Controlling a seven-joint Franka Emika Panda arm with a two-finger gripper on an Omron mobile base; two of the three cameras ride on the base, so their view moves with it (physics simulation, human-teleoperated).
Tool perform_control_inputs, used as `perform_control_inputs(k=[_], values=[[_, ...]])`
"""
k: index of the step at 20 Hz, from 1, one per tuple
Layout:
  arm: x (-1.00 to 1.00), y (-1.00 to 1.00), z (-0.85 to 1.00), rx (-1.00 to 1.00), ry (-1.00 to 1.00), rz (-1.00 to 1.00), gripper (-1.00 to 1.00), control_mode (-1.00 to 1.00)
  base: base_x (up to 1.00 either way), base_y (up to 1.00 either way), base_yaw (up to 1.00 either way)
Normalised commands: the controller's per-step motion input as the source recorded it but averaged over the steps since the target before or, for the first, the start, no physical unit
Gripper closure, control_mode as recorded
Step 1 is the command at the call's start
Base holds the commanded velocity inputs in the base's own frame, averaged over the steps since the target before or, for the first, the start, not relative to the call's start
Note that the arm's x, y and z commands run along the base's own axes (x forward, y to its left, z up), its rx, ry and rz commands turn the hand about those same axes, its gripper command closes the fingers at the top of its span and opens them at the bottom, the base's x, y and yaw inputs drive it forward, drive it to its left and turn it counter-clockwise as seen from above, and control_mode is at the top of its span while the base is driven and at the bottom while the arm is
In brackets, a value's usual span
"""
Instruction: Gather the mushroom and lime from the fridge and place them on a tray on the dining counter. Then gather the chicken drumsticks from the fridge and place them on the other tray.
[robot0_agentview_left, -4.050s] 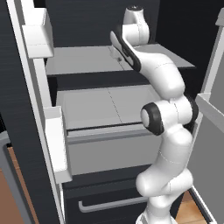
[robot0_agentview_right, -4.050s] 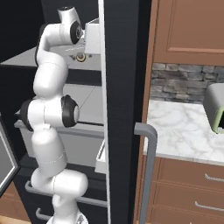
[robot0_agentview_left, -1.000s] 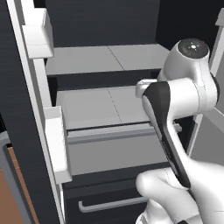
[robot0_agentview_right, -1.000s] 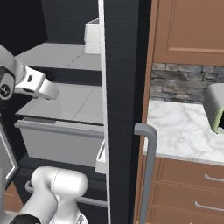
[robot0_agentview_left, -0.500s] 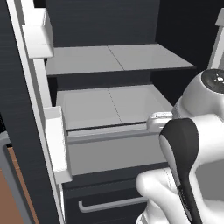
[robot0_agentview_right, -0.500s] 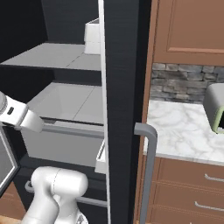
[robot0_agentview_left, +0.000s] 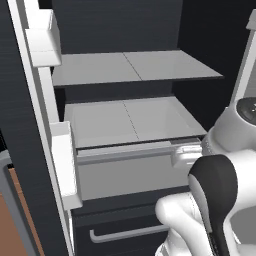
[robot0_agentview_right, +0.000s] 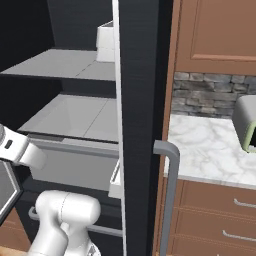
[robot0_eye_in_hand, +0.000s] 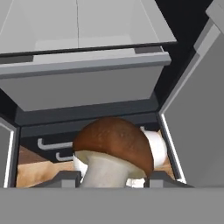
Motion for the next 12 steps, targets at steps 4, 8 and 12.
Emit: perform_control_inputs(k=[4, 8, 12], values=[[0.0, 0.0, 0.0, 0.0, 0.0, 0.0, 1.0, 1.0, -0.39, 0.03, 0.0], [0.0, 0.0, 0.0, 0.0, 0.0, 0.0, 1.0, 1.0, -0.89, 0.33, -0.07], [0.0, 0.0, 0.0, 0.0, 0.0, 0.0, 1.0, 1.0, -0.89, 0.59, -0.16]])
